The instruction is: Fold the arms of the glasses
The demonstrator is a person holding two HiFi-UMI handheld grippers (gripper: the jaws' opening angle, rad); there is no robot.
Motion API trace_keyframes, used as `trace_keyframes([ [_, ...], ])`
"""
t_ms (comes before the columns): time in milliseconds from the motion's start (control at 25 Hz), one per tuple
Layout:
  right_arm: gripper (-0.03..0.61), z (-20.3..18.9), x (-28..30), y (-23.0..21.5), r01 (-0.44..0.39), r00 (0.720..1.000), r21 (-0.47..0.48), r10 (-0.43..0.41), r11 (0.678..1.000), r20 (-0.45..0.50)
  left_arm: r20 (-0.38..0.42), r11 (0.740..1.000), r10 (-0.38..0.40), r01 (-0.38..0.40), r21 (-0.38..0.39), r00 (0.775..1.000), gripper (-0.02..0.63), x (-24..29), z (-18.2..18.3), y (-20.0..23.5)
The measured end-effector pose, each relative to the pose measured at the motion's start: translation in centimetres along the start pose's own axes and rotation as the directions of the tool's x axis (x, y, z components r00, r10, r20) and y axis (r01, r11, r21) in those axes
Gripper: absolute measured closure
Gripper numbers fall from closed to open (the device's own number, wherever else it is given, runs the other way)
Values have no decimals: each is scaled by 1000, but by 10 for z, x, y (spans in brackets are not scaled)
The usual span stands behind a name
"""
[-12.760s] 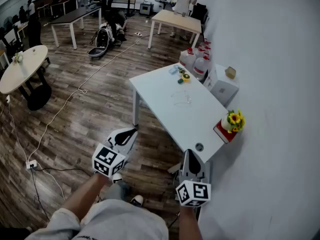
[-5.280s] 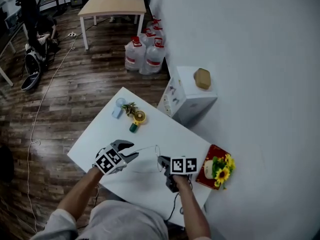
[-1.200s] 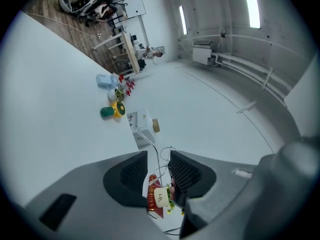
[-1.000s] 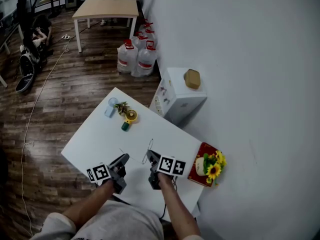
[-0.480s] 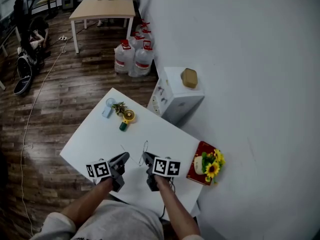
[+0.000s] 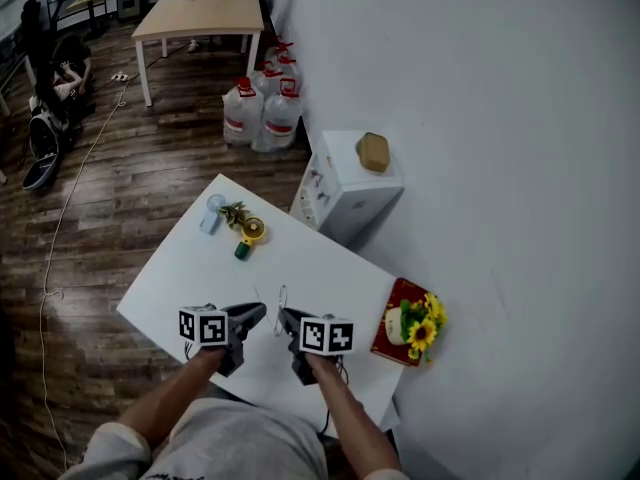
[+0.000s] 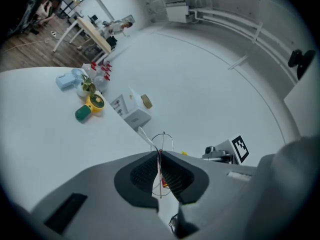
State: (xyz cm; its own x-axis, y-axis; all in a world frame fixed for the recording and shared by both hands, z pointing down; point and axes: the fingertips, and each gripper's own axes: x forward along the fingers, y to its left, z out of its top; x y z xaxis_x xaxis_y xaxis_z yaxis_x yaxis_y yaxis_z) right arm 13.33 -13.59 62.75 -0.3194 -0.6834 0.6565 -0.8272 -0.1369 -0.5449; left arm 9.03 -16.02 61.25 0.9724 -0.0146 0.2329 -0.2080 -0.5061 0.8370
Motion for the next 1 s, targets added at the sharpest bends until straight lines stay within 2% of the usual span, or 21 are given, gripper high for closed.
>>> trace_keyframes([
  [240, 557, -6, 2, 6, -33, 999, -19, 33, 999, -16, -121, 998, -13, 20, 56, 993, 597, 7, -2, -2],
  [600, 558, -16, 2, 24, -87, 996, -46, 85, 995, -41, -192, 996, -36, 50, 67, 981, 597, 10, -10, -10],
  [840, 558, -21, 1, 26, -103, 994, -34, 101, 994, -43, -206, 996, -72, 80, 31, 976, 597, 10, -14, -14],
  [1000, 558, -22, -1, 29, -130, 991, -12, 130, 991, -36, -194, 990, -142, 134, -54, 971, 581, 8, -13, -18],
])
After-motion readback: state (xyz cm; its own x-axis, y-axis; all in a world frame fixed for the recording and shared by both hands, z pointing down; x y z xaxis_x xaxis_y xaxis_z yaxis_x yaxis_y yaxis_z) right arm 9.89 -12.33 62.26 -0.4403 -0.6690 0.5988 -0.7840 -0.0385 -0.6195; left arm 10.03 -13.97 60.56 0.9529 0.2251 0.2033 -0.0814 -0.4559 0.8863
